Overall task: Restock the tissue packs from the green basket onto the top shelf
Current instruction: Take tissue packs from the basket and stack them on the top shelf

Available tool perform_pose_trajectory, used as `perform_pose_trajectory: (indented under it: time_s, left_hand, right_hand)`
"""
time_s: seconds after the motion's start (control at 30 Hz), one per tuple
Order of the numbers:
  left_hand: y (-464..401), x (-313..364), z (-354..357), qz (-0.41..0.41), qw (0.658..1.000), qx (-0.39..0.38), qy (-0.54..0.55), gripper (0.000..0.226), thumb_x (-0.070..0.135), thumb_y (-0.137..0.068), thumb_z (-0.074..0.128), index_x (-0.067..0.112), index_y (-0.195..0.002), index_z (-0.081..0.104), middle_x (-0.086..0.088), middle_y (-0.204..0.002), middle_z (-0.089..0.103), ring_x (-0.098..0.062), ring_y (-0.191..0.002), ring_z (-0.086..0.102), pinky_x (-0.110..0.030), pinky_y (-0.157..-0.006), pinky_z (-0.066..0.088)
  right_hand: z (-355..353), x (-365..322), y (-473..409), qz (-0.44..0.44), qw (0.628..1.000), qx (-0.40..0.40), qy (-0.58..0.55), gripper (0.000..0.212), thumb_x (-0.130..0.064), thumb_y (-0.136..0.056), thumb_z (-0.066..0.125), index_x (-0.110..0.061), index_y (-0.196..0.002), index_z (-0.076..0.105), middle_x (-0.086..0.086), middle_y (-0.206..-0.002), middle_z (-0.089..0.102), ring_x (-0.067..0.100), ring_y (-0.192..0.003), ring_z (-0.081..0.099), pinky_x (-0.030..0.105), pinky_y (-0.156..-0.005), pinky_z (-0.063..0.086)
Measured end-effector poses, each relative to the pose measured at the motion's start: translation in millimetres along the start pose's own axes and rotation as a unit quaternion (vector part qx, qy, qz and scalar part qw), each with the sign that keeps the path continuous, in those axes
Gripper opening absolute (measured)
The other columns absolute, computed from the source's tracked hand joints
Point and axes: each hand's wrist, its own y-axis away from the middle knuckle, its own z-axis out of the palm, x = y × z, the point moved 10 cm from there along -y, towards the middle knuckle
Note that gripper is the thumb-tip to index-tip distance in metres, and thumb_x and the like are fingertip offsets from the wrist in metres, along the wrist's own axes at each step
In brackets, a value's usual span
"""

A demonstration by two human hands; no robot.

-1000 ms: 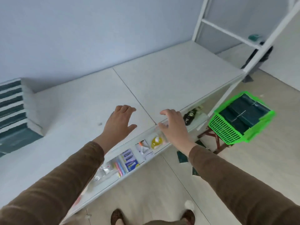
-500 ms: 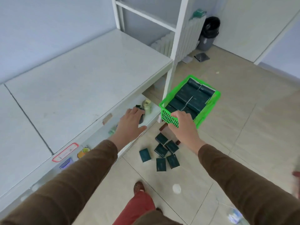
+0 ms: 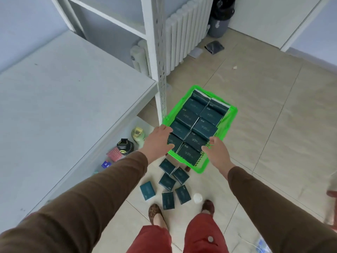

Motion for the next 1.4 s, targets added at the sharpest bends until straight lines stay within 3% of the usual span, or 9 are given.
perform_pose_trajectory:
  time_s: [0.23, 0.4, 0.57, 0.8, 0.9, 1.03, 1.13, 1.23, 1.4]
  left_hand:
    - [-126.6, 1.6, 55.5, -0.055, 0.996, -0.058, -0.032, 0.053, 0.029, -0.091, 0.064, 0.014, -0.138, 0.045, -0.007, -0.135, 0.047, -0.029, -0.125, 0.044, -0.041, -0.102, 0.039]
    - [-217.3, 4.9, 98.6, -0.062, 0.988, -0.086, -0.108, 0.046, 0.015, -0.088, 0.060, 0.010, -0.132, 0.047, -0.010, -0.130, 0.047, -0.030, -0.120, 0.045, -0.045, -0.096, 0.043]
    - [-283.6, 8.9, 130.3, -0.014, 0.966, -0.100, -0.236, 0.051, 0.004, -0.082, 0.059, 0.009, -0.131, 0.046, -0.011, -0.132, 0.049, -0.029, -0.117, 0.048, -0.041, -0.093, 0.045]
    - [-291.8, -8.2, 157.2, 0.007, 0.948, -0.082, -0.307, 0.068, 0.006, -0.079, 0.061, 0.009, -0.143, 0.039, -0.013, -0.149, 0.041, -0.032, -0.131, 0.043, -0.041, -0.093, 0.044]
    - [-286.8, -9.4, 160.3, -0.002, 0.935, -0.069, -0.347, 0.067, 0.014, -0.077, 0.064, 0.010, -0.139, 0.041, -0.009, -0.121, 0.055, -0.029, -0.109, 0.049, -0.037, -0.085, 0.040]
    - [-266.7, -9.4, 157.4, -0.018, 0.926, -0.072, -0.371, 0.022, 0.016, -0.071, 0.065, 0.017, -0.093, 0.061, -0.002, -0.095, 0.054, -0.025, -0.095, 0.049, -0.035, -0.077, 0.036]
    - [-228.4, -17.6, 136.9, -0.074, 0.945, -0.053, -0.314, 0.033, 0.026, -0.065, 0.075, 0.017, -0.092, 0.060, -0.005, -0.102, 0.054, -0.028, -0.098, 0.050, -0.037, -0.077, 0.038]
    - [-165.0, -38.8, 103.6, -0.199, 0.964, -0.033, -0.173, 0.052, 0.043, -0.072, 0.075, 0.019, -0.112, 0.052, -0.007, -0.106, 0.057, -0.032, -0.101, 0.055, -0.038, -0.073, 0.041]
    - [-4.3, -84.0, 49.3, -0.345, 0.923, 0.080, 0.150, 0.054, 0.047, -0.072, 0.078, 0.023, -0.105, 0.043, -0.002, -0.093, 0.062, -0.030, -0.085, 0.062, -0.035, -0.068, 0.047]
  right_hand:
    - [-8.7, 52.0, -132.5, 0.047, 0.996, -0.049, 0.058, 0.060, -0.019, -0.091, 0.065, -0.007, -0.145, 0.041, 0.015, -0.144, 0.045, 0.031, -0.130, 0.048, 0.034, -0.104, 0.038]
    - [-1.6, 69.1, -206.1, -0.020, 0.979, -0.067, 0.192, 0.058, -0.023, -0.092, 0.064, -0.004, -0.142, 0.042, 0.017, -0.135, 0.050, 0.033, -0.125, 0.047, 0.039, -0.106, 0.036]
    - [16.8, 70.0, -236.5, -0.099, 0.918, -0.047, 0.380, 0.048, -0.048, -0.086, 0.065, -0.013, -0.116, 0.054, 0.009, -0.108, 0.064, 0.031, -0.103, 0.057, 0.042, -0.088, 0.041]
    - [35.9, 90.6, -242.3, -0.114, 0.903, -0.053, 0.411, 0.064, -0.055, -0.070, 0.075, -0.013, -0.111, 0.050, 0.007, -0.089, 0.065, 0.031, -0.092, 0.053, 0.044, -0.081, 0.034]
    - [41.4, 89.9, -243.9, -0.123, 0.897, -0.064, 0.419, 0.069, -0.055, -0.062, 0.080, -0.014, -0.107, 0.049, 0.006, -0.087, 0.062, 0.030, -0.091, 0.051, 0.043, -0.081, 0.033]
    - [36.4, 85.5, -237.7, -0.122, 0.896, -0.065, 0.421, 0.050, -0.055, -0.070, 0.077, -0.017, -0.096, 0.057, 0.005, -0.099, 0.059, 0.029, -0.099, 0.047, 0.041, -0.085, 0.033]
    - [28.7, 73.7, -221.7, -0.138, 0.931, -0.061, 0.333, 0.048, -0.046, -0.071, 0.078, -0.015, -0.100, 0.056, 0.006, -0.107, 0.055, 0.029, -0.103, 0.046, 0.039, -0.090, 0.039]
    - [22.8, 49.8, -191.5, -0.132, 0.978, -0.110, 0.120, 0.046, -0.035, -0.072, 0.080, -0.018, -0.100, 0.048, 0.003, -0.107, 0.050, 0.024, -0.094, 0.053, 0.036, -0.082, 0.047]
    - [37.0, -18.0, -98.8, -0.156, 0.967, -0.196, -0.038, 0.055, -0.033, -0.075, 0.081, -0.031, -0.117, 0.046, -0.010, -0.108, 0.064, 0.011, -0.094, 0.067, 0.040, -0.085, 0.055]
